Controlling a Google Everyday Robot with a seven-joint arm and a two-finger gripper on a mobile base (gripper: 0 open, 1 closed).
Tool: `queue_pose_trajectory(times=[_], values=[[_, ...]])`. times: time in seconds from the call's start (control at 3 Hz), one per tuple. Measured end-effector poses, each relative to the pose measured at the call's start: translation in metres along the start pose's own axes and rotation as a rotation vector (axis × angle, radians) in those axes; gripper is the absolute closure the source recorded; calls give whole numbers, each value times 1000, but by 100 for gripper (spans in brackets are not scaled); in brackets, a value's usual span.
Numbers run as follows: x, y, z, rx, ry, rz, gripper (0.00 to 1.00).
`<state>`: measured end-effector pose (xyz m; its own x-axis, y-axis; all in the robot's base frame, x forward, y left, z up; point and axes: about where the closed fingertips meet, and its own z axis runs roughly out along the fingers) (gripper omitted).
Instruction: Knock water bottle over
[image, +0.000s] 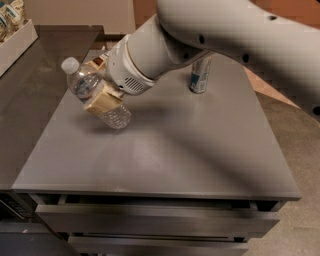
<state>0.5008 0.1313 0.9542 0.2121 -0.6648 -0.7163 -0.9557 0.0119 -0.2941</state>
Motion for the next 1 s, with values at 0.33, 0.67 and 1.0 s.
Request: queue_pose_trajectory(times=[0.33,0.67,1.0], values=[[8,-4,-16,81,139,-154,100],[16,-4,-23,134,238,-303,100],[30,-2,-18,139,328,-429,100]])
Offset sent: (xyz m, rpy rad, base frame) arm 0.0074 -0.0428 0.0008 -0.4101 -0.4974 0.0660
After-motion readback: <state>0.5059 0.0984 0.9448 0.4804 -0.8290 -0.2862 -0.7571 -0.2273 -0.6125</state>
